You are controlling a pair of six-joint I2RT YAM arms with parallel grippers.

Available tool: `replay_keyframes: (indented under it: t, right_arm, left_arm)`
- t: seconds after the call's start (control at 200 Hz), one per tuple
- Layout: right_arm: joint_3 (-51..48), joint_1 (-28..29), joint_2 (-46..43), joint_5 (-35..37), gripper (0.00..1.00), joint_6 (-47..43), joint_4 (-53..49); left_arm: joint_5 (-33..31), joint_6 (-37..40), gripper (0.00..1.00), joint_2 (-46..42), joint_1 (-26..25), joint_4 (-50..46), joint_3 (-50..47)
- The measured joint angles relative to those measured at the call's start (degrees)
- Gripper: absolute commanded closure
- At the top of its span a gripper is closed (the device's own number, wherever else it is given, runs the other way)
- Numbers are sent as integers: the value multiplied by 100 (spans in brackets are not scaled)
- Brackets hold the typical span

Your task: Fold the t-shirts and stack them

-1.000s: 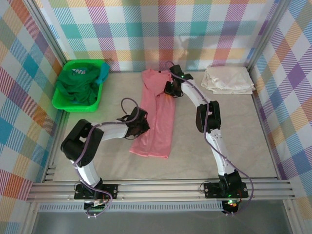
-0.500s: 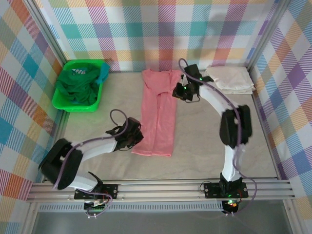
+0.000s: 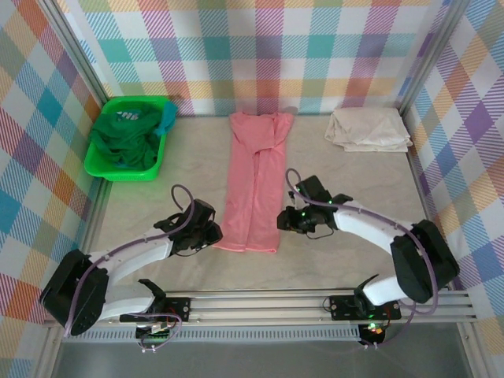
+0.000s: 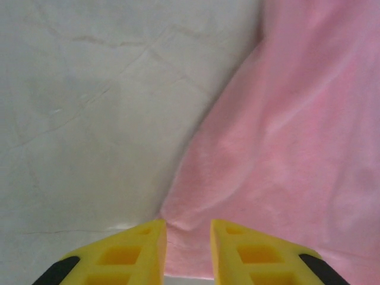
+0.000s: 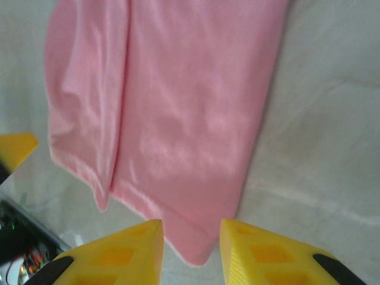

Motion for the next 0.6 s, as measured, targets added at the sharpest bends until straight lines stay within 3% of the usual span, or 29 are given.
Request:
replay_keyframes:
  t: [0.245,0.405,0.6]
  right_arm:
    - [-382,105,-238,-24,67,203,535]
    - [-385,105,-254,-15,67,229,713]
    - [-385,107,-181,-13,67,247,750]
  left_arm:
    - [76,304,71,459,31,-74,24]
    - [74,452,78,619,31,-195,149]
    - [79,492,78,704,17,-356,275]
